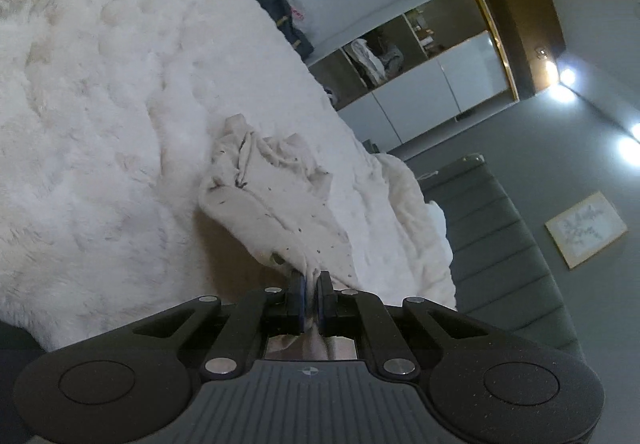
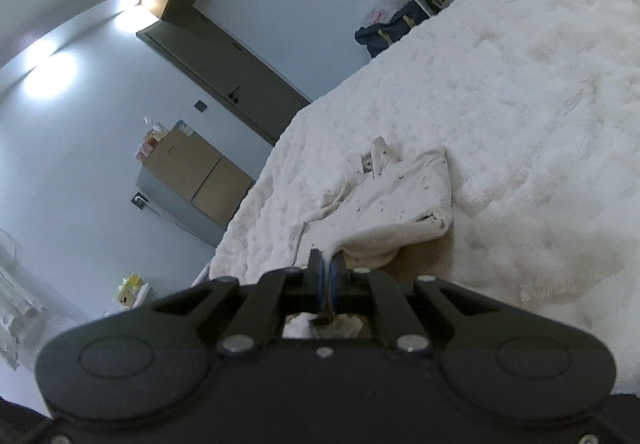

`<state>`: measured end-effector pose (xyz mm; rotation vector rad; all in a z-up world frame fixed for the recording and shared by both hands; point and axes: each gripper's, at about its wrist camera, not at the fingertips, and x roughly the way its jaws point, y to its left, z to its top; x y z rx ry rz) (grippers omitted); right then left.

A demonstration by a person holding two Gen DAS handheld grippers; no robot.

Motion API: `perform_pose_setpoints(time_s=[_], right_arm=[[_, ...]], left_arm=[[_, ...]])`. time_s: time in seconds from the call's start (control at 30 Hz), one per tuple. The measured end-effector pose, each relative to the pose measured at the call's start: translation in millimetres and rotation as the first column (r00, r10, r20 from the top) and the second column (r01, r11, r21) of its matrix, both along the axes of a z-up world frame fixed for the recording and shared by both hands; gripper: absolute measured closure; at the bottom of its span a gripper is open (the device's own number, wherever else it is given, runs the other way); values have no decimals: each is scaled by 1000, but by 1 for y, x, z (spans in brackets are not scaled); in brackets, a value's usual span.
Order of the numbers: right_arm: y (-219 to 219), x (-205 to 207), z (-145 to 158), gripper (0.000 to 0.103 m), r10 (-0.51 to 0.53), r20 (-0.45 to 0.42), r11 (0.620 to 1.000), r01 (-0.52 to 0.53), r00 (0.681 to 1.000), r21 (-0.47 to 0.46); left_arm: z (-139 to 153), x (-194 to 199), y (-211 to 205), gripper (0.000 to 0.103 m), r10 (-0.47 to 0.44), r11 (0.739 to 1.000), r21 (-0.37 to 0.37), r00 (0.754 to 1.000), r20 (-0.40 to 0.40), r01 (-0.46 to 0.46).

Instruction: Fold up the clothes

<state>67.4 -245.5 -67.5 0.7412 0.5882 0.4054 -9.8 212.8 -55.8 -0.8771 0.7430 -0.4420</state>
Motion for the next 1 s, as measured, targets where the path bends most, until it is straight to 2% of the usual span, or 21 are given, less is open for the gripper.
perform_pose_setpoints(time_s=[0.1, 0.23, 0.27, 0.4, 0.43, 0.5, 0.53, 0.6, 0.63, 0.67, 0.7, 0.73, 0.77, 0.8, 0.83, 0.87, 0.93, 1.0], right_arm=[[7, 9, -1, 101, 26, -9, 1000, -26, 1000, -5], [9, 35, 8, 101, 55, -3, 998, -55, 998, 6], [8, 54, 15, 101, 62, 5, 998, -62, 998, 1], [0, 135, 42, 101, 51, 50, 998, -50, 997, -26], [-5, 171, 48, 101, 38, 53, 999, -37, 998, -31], [-11, 226, 51, 101, -15, 29, 998, 16, 999, -54], [-14, 254, 52, 101, -41, 18, 997, 42, 999, -67], [-22, 311, 39, 99, -155, -46, 981, 148, 987, -128], [-26, 340, 29, 93, -227, -85, 963, 210, 970, -170], [-31, 368, 19, 88, -298, -120, 939, 269, 947, -215], [-34, 390, 9, 88, -359, -148, 913, 314, 921, -260], [-36, 397, -1, 86, -400, -167, 890, 339, 901, -304], [-36, 397, -10, 80, -420, -177, 878, 349, 890, -328], [-34, 385, -17, 76, -397, -173, 889, 331, 901, -318], [-32, 373, -23, 69, -374, -168, 899, 312, 912, -307], [-30, 361, -30, 65, -351, -164, 909, 294, 922, -296], [-26, 334, -43, 63, -306, -152, 927, 257, 940, -272], [-20, 296, -51, 56, -264, -130, 944, 228, 956, -240]], left_arm=[[-7, 13, -1, 98, -7, 999, -43, 1000, 1, 7], [-4, 37, 11, 98, -5, 988, -154, 1000, 14, 7], [-2, 50, 13, 98, -4, 984, -178, 1000, 25, 9], [15, 154, 11, 98, 34, 977, -213, 996, 85, -15], [16, 174, 10, 98, 49, 979, -201, 994, 93, -29], [12, 254, 6, 98, 106, 980, -178, 991, 81, -90], [6, 291, 4, 98, 138, 982, -139, 989, 57, -129], [-10, 356, -1, 92, 206, 978, -28, 978, -2, -206], [-19, 378, -4, 80, 241, 970, 47, 969, -50, -239], [-30, 395, -7, 76, 278, 956, 132, 955, -104, -263], [-43, 409, -12, 74, 301, 941, 206, 943, -143, -269], [-51, 414, -15, 71, 301, 936, 236, 940, -159, -260], [-59, 415, -19, 66, 281, 938, 255, 945, -168, -234], [-66, 411, -23, 55, 250, 939, 281, 953, -169, -197], [-69, 406, -25, 48, 229, 939, 296, 960, -161, -175], [-71, 388, -26, 46, 184, 940, 311, 975, -122, -139], [-74, 350, -22, 28, 141, 938, 328, 987, -76, -109], [-78, 314, -16, 24, 132, 941, 321, 990, -42, -112]])
